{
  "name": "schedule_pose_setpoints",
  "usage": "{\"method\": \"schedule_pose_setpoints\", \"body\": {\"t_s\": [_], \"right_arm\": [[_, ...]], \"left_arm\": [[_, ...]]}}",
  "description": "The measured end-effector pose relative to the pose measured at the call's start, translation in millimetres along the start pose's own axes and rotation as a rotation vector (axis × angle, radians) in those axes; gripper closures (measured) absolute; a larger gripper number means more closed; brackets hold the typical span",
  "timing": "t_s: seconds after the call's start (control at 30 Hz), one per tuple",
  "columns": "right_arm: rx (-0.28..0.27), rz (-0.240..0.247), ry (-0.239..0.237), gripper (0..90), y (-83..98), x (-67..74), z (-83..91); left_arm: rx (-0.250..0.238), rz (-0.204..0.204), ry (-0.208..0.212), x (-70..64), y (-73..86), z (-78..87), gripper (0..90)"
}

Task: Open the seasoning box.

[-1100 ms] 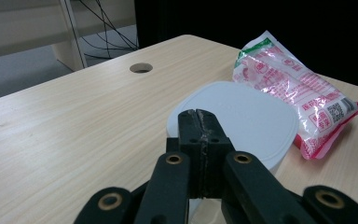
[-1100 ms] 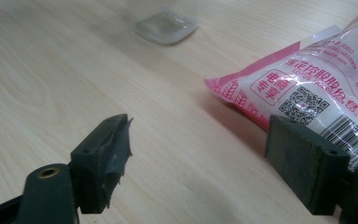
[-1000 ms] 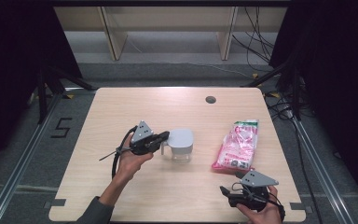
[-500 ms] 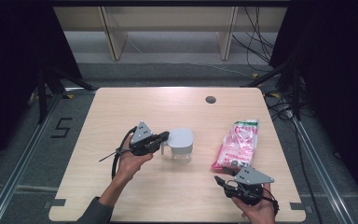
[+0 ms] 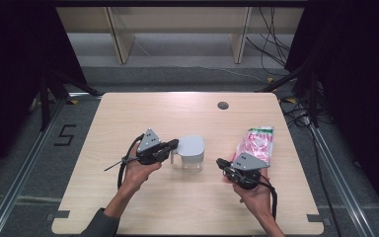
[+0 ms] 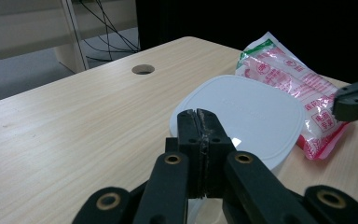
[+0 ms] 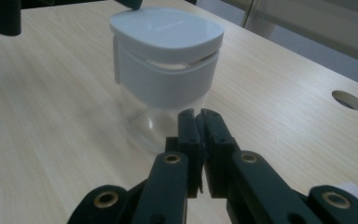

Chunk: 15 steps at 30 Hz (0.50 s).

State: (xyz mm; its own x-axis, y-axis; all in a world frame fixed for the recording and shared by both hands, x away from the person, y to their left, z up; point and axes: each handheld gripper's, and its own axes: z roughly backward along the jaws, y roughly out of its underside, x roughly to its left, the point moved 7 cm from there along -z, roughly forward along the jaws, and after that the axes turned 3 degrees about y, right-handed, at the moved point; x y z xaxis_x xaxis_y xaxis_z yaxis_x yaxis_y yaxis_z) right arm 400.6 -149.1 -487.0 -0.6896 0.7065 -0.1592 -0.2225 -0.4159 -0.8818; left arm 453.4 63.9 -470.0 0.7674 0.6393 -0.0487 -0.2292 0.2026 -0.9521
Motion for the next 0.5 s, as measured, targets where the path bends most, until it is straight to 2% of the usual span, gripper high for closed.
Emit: {"method": "schedule_pose_setpoints", "body": {"t_s": [0.07,0.1,0.3,0.33,0.37,0.47,0.5], "right_arm": [[0.003,-0.006,0.005,89.2,-3.7,-2.7,-4.7],[0.003,-0.029,0.001,90.0,-5.3,-2.7,-7.7],[0.013,-0.028,-0.005,90.0,-10.4,-7.4,-24.9],[0.02,-0.016,-0.006,90.0,-11.8,-8.7,-26.0],[0.006,-0.02,-0.006,90.0,-13.7,-9.1,-28.4],[0.029,-0.031,-0.032,90.0,-14.3,-6.3,-31.6],[0.033,-0.031,-0.039,90.0,-14.7,-5.8,-32.2]], "left_arm": [[0.0,0.001,0.0,0.0,0.0,-0.1,88.2],[0.0,0.001,-0.001,0.0,0.1,0.1,88.3],[-0.003,0.001,-0.002,0.9,0.6,0.4,88.3],[0.001,-0.004,-0.005,0.9,0.7,0.8,88.3],[0.005,-0.007,-0.009,0.8,0.8,1.1,88.4],[-0.005,0.008,0.0,0.6,0.8,0.1,88.4],[-0.004,-0.002,-0.001,1.1,0.7,0.5,88.4]]}}
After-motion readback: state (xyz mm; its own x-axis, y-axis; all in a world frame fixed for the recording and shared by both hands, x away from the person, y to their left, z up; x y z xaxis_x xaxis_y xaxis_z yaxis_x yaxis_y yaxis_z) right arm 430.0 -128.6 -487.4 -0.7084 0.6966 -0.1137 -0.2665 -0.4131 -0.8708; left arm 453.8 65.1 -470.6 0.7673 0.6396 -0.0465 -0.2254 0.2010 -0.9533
